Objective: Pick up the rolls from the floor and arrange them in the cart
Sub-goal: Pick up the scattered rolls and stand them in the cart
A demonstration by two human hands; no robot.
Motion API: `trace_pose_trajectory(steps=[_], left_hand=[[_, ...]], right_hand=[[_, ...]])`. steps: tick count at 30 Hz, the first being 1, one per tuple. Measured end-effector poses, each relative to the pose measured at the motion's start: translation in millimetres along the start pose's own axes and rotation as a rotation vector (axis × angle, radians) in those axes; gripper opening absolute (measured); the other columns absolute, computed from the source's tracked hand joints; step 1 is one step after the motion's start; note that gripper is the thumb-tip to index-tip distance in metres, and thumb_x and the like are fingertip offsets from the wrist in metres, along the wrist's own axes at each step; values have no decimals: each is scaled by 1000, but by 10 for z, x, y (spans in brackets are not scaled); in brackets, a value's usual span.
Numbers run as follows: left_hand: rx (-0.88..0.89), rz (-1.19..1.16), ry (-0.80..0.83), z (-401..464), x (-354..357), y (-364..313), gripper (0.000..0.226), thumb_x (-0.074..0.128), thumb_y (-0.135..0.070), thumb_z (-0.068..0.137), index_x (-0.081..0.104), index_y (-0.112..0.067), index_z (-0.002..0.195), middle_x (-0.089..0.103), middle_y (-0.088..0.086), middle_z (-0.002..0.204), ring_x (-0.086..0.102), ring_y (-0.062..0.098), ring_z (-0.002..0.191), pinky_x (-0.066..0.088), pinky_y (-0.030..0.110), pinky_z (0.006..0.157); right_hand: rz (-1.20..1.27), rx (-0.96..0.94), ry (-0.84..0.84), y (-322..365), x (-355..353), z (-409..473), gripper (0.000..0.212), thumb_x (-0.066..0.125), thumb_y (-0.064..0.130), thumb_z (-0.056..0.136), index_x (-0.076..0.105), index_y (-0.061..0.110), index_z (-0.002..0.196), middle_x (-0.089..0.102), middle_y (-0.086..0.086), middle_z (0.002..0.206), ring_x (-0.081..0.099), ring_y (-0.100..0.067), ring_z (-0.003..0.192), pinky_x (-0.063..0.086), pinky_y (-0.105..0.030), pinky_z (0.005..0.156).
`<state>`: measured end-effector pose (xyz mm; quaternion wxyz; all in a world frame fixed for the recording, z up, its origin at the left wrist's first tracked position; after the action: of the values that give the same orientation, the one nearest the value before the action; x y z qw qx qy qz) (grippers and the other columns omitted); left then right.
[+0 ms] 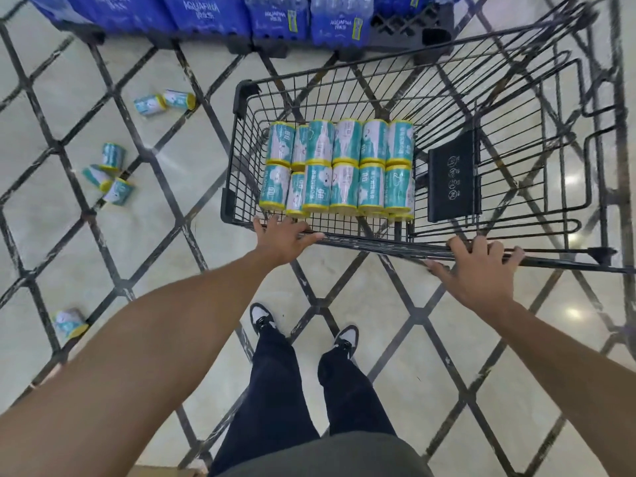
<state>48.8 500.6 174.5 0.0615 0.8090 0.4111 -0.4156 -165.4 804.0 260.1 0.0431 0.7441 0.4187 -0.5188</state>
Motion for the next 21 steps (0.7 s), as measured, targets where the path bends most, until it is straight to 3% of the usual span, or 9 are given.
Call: trace_pose_trajectory(steps=[10, 21], left_hand=[[26, 38, -17, 8, -293, 788, 69, 23, -84, 88, 57, -42, 130, 46, 5, 151, 21, 36, 149, -3, 72, 114], [30, 2, -7, 21, -647, 1550, 63, 27, -82, 89, 59, -43, 126, 48, 5, 146, 22, 38, 147, -4, 73, 113]], right_hand=[[19, 17, 30, 806, -328, -56, 71, 22, 81, 92, 50, 28, 129, 57, -17, 133, 50, -45, 123, 26, -72, 108], [15, 28, 0, 1573, -693, -32, 71, 23, 83, 91, 53, 28, 126, 59, -15, 125, 53, -44, 118, 28, -72, 107]])
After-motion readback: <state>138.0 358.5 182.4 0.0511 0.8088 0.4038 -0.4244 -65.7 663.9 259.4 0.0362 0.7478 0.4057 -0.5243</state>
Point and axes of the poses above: each hand's wrist, its own z-axis towards the middle knuckle, its own x-axis out of the palm, y = z × x, the point moved 5 cm from there along z, towards the middle knuckle
